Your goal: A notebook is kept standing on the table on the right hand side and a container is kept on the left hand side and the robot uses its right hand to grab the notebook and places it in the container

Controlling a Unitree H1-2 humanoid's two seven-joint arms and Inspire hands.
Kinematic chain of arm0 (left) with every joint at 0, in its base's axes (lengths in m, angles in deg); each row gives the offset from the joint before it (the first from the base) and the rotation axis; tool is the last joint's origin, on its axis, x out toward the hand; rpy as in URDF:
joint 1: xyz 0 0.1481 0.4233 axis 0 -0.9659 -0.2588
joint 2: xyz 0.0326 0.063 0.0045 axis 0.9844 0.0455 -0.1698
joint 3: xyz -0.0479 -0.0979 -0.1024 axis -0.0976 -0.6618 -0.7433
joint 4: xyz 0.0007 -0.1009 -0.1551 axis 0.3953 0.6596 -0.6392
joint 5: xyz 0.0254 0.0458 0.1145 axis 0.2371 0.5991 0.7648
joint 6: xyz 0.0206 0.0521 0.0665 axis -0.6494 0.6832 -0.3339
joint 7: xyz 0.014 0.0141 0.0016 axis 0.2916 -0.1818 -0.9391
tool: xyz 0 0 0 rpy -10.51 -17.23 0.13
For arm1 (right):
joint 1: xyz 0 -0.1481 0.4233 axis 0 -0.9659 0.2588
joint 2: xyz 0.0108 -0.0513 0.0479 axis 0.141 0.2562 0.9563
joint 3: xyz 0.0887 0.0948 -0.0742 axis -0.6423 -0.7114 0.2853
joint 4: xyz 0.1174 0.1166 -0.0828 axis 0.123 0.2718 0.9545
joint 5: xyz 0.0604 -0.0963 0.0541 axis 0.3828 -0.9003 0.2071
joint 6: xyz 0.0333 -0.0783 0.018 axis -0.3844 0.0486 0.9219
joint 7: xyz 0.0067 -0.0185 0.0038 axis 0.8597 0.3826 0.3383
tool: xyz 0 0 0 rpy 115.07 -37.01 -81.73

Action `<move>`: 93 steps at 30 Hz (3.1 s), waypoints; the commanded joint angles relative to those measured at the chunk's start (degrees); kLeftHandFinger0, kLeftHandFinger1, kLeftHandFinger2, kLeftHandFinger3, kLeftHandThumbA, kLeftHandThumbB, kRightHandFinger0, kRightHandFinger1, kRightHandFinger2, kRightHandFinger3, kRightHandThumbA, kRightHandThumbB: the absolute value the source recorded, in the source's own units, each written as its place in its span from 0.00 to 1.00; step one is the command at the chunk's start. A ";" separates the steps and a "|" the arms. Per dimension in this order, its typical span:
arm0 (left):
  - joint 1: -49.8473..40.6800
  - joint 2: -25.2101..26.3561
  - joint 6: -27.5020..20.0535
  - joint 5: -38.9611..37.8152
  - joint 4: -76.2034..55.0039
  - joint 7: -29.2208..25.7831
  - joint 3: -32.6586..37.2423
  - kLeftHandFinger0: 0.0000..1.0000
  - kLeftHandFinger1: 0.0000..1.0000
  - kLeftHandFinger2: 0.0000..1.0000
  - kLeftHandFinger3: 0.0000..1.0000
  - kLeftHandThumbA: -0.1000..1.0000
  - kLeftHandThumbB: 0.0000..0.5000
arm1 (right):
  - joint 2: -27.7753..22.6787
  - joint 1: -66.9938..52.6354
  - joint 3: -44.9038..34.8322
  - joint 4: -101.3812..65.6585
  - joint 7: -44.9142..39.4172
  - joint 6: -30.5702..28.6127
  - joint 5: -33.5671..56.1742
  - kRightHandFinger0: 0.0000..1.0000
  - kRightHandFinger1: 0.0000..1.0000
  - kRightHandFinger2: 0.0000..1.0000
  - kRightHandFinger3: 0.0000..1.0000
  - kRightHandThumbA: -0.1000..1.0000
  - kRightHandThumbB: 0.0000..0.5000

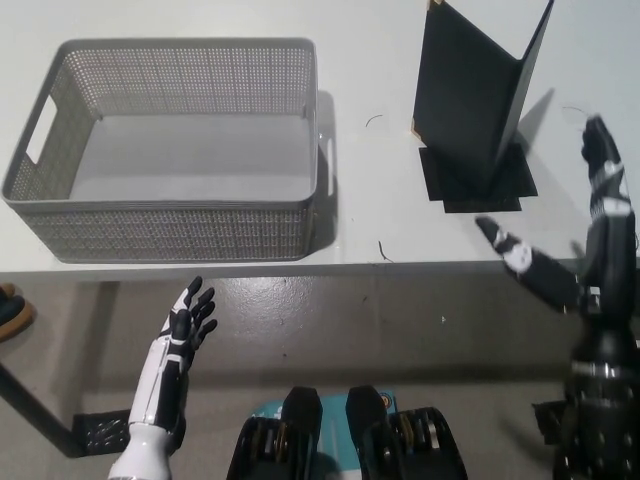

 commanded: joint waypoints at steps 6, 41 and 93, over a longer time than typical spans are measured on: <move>-0.65 -0.19 -3.15 0.96 -1.60 -1.27 0.04 1.00 1.00 1.00 1.00 1.00 1.00 | -1.91 8.20 -2.49 5.41 0.83 7.46 1.26 1.00 1.00 1.00 1.00 1.00 0.91; -2.84 -0.34 -4.99 2.46 -0.20 -1.93 0.45 1.00 1.00 1.00 1.00 1.00 1.00 | -3.37 55.86 -17.47 81.61 17.78 1.27 18.52 0.00 0.03 0.51 0.52 0.00 0.26; -4.41 -0.28 -8.32 3.56 2.94 -1.54 3.31 1.00 1.00 1.00 1.00 1.00 1.00 | 17.85 63.55 6.62 64.66 22.94 6.26 7.23 0.00 0.02 0.52 0.69 0.00 0.21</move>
